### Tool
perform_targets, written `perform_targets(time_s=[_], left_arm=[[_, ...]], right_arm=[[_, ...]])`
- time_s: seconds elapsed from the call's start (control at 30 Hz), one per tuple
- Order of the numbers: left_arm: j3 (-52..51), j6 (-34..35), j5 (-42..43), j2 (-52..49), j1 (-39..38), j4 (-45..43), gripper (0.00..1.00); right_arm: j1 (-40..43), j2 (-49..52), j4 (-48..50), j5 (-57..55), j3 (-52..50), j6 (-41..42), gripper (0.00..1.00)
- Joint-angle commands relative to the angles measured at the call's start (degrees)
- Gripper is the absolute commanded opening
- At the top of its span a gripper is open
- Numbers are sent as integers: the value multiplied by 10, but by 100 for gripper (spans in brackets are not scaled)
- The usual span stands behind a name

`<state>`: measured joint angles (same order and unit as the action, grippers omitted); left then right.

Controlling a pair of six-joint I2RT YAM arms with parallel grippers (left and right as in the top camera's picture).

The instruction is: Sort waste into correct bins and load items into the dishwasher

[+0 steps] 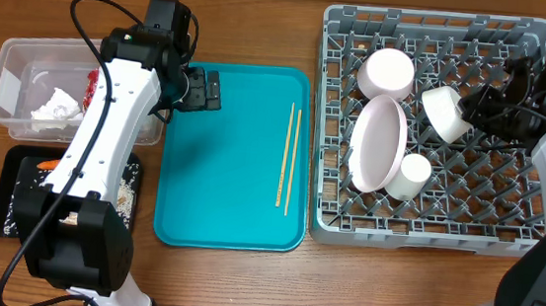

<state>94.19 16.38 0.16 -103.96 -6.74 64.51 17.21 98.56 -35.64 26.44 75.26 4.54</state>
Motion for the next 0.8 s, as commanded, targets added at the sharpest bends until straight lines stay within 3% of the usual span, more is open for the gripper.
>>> perform_targets(time_s=[0.0, 0.2, 0.77], left_arm=[[0, 3, -4, -7, 1, -1, 100], [0, 3, -4, -7, 1, -1, 100], [0, 3, -4, -7, 1, -1, 100]], right_arm=[[2, -25, 18, -41, -2, 6, 4], [2, 0, 42, -89, -2, 45, 4], [0, 10, -59, -59, -3, 45, 4]])
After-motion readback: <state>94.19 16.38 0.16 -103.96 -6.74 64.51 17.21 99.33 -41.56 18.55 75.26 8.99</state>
